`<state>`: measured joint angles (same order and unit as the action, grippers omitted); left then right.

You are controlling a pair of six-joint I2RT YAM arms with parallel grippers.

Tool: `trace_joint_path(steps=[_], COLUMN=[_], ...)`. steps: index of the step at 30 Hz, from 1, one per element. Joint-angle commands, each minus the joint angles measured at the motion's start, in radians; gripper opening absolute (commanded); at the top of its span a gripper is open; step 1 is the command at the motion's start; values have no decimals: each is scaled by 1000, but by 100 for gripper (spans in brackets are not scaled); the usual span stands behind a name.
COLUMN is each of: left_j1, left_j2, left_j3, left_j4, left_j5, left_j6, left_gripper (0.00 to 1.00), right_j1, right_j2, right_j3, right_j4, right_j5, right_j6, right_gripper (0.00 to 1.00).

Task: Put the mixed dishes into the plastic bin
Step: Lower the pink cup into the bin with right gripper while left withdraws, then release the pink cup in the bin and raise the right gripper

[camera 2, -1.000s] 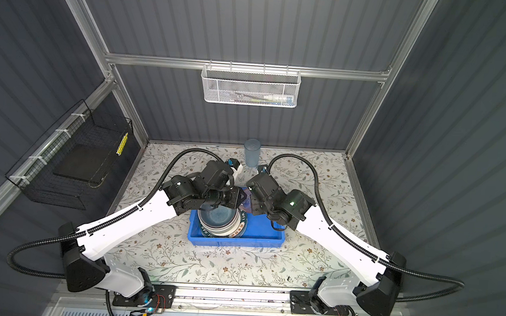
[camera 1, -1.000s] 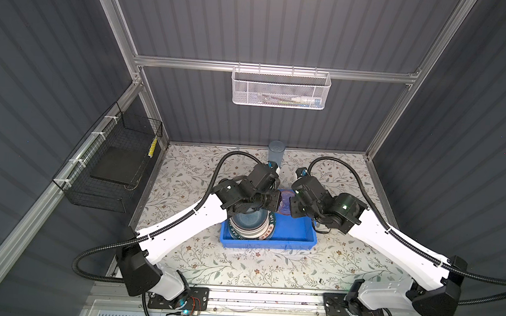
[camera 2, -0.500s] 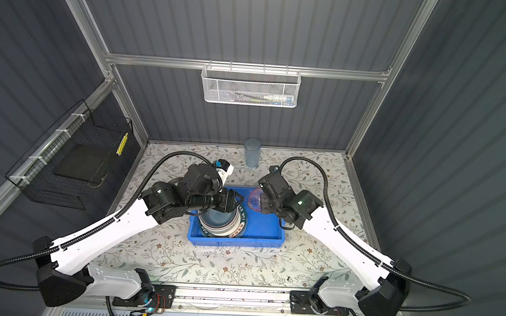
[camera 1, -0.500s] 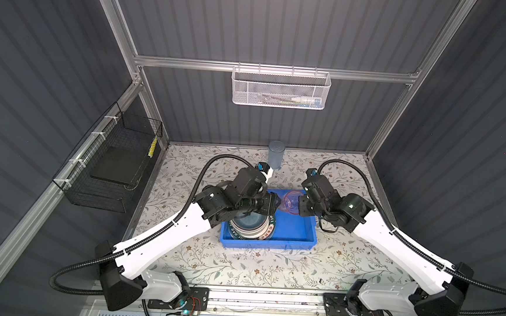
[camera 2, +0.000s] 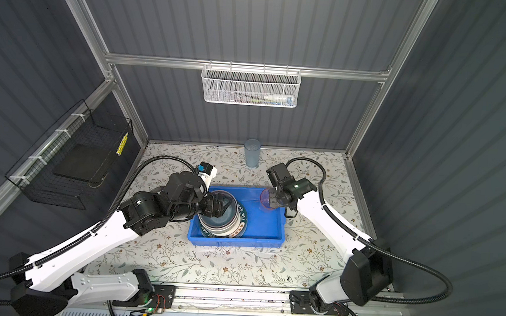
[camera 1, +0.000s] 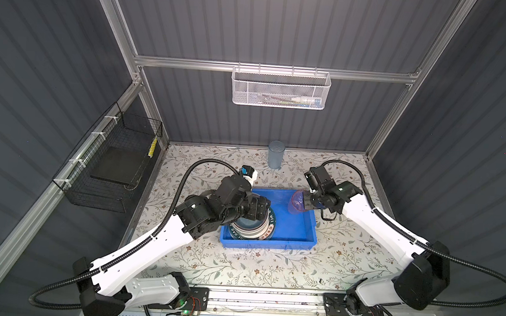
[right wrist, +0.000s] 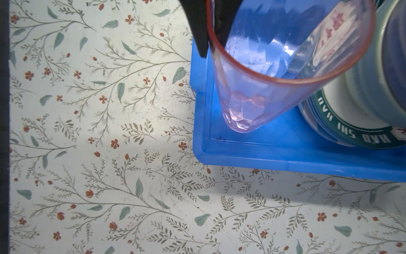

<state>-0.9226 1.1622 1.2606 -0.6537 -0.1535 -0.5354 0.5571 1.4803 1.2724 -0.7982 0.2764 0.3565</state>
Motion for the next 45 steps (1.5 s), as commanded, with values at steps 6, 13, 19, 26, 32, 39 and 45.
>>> trace_joint_path(steps=[6, 13, 19, 26, 32, 39, 45], left_j1=[-6, -6, -7, -7, -6, -5, -5], left_j2=[-4, 3, 13, 0, -4, -1, 26], left_j3=[-8, -39, -50, -72, -81, -77, -61], left_j4=[-33, 2, 15, 20, 14, 4, 5], left_j5=[0, 45, 61, 60, 65, 35, 21], left_j6=[-5, -22, -29, -34, -29, -20, -12], left_gripper=[81, 80, 80, 80, 80, 80, 80], right_j1=[-5, -8, -20, -31, -42, -43, -43], right_j2=[125, 213, 251, 260, 264, 215, 147], right_j3=[131, 190, 205, 207, 208, 203, 191], right_j4=[-40, -67, -56, -50, -42, -20, -1], right_j5=[95, 192, 182, 175, 183, 122, 54], right_j6=[-44, -58, -63, -64, -62, -62, -62], right_gripper=[0, 0, 2, 19, 23, 30, 37])
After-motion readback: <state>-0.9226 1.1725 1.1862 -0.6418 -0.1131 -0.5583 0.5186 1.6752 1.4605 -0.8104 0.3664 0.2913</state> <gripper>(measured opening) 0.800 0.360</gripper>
